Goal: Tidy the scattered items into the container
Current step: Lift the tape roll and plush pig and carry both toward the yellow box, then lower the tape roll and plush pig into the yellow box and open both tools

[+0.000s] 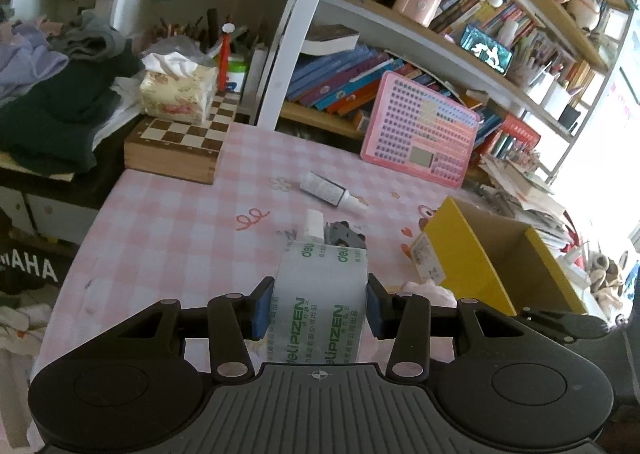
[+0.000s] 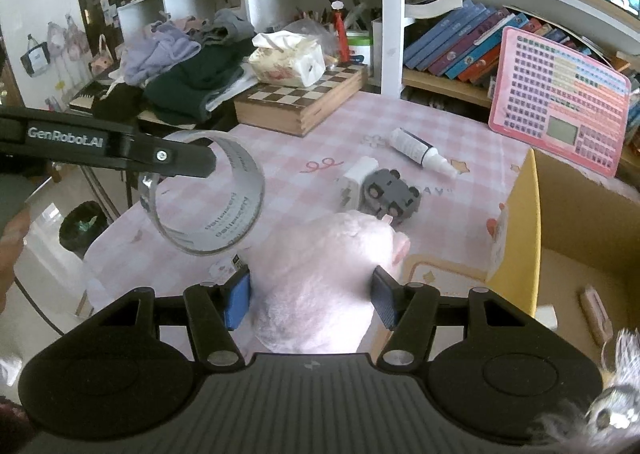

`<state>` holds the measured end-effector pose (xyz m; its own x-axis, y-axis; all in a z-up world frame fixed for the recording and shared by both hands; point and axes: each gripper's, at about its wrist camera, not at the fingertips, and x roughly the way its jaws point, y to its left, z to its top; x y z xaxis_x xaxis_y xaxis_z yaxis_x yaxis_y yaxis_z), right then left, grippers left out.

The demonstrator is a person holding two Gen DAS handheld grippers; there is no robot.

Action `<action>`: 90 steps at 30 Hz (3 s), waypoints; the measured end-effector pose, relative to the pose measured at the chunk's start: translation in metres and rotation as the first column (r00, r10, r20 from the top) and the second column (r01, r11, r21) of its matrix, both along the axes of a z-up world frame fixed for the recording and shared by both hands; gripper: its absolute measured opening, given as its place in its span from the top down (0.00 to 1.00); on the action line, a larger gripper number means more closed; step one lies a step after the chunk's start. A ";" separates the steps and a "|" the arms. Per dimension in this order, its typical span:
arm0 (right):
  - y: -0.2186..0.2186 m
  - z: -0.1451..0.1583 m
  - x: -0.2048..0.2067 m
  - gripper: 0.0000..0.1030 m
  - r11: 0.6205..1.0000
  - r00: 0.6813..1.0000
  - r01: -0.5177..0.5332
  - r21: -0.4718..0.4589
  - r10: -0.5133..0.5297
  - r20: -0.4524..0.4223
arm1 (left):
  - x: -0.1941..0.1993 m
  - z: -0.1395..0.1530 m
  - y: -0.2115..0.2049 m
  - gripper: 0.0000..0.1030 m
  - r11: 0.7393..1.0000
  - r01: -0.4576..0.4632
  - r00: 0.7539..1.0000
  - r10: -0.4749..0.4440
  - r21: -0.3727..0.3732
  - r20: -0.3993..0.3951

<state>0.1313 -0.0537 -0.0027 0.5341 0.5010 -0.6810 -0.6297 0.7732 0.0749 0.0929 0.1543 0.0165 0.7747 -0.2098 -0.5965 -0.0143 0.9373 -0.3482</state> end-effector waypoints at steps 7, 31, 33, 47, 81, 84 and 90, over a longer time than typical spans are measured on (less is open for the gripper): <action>-0.011 0.009 -0.033 0.43 1.000 1.000 0.007 0.011 -0.007 -0.006 | -0.032 0.006 -0.004 0.57 0.999 0.012 1.000 -0.011 -0.052 0.015; -0.077 0.013 -0.109 0.43 0.967 0.968 0.252 0.042 -0.252 -0.026 | -0.067 0.013 -0.053 0.57 0.975 0.198 0.979 -0.192 -0.100 0.066; -0.083 0.013 -0.113 0.43 0.962 0.963 0.270 0.042 -0.269 -0.028 | -0.067 0.013 -0.059 0.57 0.971 0.217 0.975 -0.211 -0.099 0.067; -0.131 0.013 -0.125 0.43 0.916 0.915 0.401 0.029 -0.400 -0.046 | -0.050 0.016 -0.107 0.57 0.933 0.345 0.938 -0.340 -0.100 0.064; -0.255 0.068 0.027 0.43 0.931 0.910 0.362 0.053 -0.365 0.199 | 0.086 0.022 -0.253 0.57 0.920 0.388 0.914 -0.392 0.057 0.100; -0.251 0.059 0.048 0.43 0.953 0.936 0.303 0.019 -0.301 0.186 | 0.095 0.011 -0.261 0.57 0.924 0.375 0.923 -0.380 0.080 0.064; -0.241 0.034 0.087 0.42 0.978 0.972 0.199 -0.056 -0.190 0.138 | 0.115 -0.008 -0.267 0.57 0.933 0.336 0.941 -0.337 0.131 -0.014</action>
<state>0.2178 -0.2943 0.0311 0.7035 0.3328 -0.6280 -0.4673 0.8823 -0.0558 0.2079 -0.1124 0.0083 0.6774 -0.3804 -0.6296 0.3120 0.9237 -0.2224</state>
